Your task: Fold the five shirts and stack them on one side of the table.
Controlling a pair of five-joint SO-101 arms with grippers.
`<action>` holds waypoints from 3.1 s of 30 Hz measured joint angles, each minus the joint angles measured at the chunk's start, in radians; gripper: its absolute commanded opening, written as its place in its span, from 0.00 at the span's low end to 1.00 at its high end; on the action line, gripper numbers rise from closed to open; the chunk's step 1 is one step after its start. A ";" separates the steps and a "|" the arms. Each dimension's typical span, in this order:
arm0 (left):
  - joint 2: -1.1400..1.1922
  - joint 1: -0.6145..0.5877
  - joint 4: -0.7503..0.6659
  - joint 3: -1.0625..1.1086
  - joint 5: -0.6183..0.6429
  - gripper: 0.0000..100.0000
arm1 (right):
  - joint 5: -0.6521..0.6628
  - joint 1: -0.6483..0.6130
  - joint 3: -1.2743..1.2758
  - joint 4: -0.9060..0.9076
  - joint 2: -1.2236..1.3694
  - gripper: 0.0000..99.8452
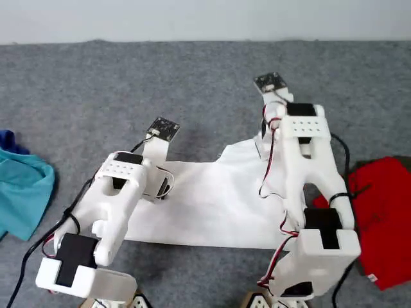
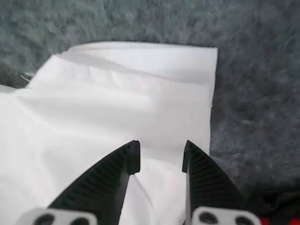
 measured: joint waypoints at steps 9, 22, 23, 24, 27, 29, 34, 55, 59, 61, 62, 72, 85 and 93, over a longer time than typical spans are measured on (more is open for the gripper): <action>0.000 0.000 0.000 0.000 0.003 0.11 | 0.025 0.064 -0.066 -0.025 0.117 0.16; 0.000 0.000 0.000 0.000 0.003 0.11 | 0.031 0.072 -0.110 -0.018 0.198 0.05; 0.000 0.000 0.000 0.000 0.003 0.11 | 0.034 0.072 -0.114 -0.018 0.216 0.06; 0.000 0.000 0.000 0.000 0.003 0.11 | 0.034 0.072 -0.121 -0.018 0.238 0.06; 0.000 0.000 0.000 0.000 0.003 0.11 | 0.034 0.071 -0.152 -0.018 0.285 0.06; 0.000 0.000 0.000 0.000 0.003 0.11 | 0.034 0.071 -0.175 -0.018 0.299 0.06; 0.000 0.000 0.000 0.000 0.003 0.11 | 0.066 0.071 -0.219 -0.018 0.302 0.01; 0.000 0.000 0.000 0.000 0.003 0.11 | 0.081 0.071 -0.279 0.031 0.301 0.22; 0.000 0.000 0.000 0.000 0.003 0.11 | 0.080 0.029 -0.299 0.040 0.301 0.17; 0.000 0.000 0.000 0.000 0.003 0.11 | 0.074 -0.011 -0.299 0.040 0.301 0.17; 0.000 0.000 0.000 0.005 0.003 0.11 | 0.069 -0.031 -0.299 0.035 0.301 0.17; -0.002 0.000 -0.009 0.011 0.003 0.11 | 0.064 -0.063 -0.299 0.000 0.382 0.17; -0.002 0.000 -0.009 0.011 0.003 0.11 | 0.115 -0.058 -0.325 -0.040 0.433 0.01; -0.002 0.000 -0.009 0.011 0.003 0.11 | 0.117 -0.061 -0.445 0.015 0.440 0.01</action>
